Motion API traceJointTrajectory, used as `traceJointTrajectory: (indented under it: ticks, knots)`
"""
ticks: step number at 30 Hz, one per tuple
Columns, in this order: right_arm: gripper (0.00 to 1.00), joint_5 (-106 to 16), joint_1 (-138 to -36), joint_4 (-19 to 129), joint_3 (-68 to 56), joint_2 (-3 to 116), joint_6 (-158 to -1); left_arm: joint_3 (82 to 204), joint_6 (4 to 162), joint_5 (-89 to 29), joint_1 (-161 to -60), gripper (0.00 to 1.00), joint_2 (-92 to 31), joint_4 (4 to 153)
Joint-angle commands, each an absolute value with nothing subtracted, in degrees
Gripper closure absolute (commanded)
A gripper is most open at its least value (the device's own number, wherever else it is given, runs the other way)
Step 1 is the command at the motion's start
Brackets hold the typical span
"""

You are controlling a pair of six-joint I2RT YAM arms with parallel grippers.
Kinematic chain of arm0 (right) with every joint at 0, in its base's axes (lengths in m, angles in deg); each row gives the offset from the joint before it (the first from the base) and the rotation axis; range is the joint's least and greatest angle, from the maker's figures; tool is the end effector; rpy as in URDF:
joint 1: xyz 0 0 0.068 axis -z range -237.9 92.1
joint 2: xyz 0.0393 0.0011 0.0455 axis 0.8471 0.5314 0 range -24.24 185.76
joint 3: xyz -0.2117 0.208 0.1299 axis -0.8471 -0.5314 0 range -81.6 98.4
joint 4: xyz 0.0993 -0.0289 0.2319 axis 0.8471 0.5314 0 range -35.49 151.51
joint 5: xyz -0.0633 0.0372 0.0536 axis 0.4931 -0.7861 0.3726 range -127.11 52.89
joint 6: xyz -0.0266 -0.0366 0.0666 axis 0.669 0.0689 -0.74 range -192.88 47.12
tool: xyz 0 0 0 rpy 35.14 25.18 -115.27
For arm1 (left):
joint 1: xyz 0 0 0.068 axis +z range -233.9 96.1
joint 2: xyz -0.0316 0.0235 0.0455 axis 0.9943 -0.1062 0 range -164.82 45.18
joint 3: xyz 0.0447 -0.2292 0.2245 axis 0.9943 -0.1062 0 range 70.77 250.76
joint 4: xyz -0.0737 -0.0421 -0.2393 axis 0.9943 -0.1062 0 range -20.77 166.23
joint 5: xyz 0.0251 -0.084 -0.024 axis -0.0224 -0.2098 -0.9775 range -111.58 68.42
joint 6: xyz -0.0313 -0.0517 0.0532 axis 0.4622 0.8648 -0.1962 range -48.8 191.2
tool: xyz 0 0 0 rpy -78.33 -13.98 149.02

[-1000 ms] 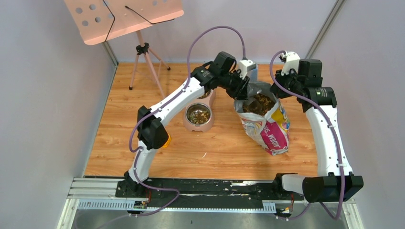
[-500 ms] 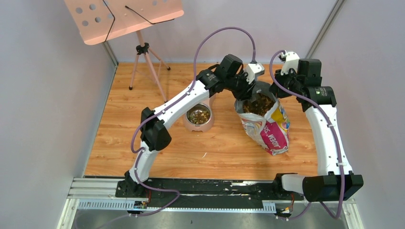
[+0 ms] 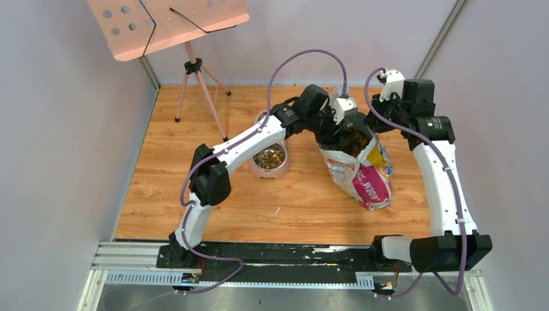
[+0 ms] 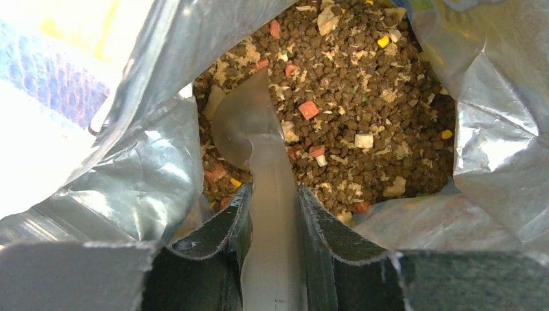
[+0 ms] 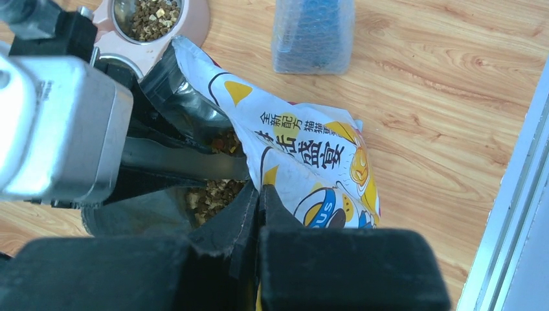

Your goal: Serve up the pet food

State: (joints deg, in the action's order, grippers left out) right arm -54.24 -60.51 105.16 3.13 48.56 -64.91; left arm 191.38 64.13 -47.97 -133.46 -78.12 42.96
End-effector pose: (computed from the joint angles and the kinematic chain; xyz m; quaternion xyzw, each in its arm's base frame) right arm 0.2541 0.0321 0.4357 -0.1464 0.8817 0.1141 0.4337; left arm 0.3292 -0.4337 0.3469 0.5027 0.7144 -0.3498 0.3385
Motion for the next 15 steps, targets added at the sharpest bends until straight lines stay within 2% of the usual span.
traceJointTrajectory:
  ticks: [1,7,15]
  knots:
    - [1.0,-57.49,-61.23,98.61,6.54,47.79,-66.18,188.15,70.03,-53.76,-133.47,1.0,-76.93,39.0]
    - [1.0,-57.2,-61.22,98.48,5.91,47.02,-66.2,187.72,78.33,-61.64,-133.42,1.0,-76.9,42.1]
    - [1.0,-55.94,-61.2,98.21,3.63,44.97,-65.6,188.3,80.84,-62.25,-132.29,1.0,-76.96,42.44]
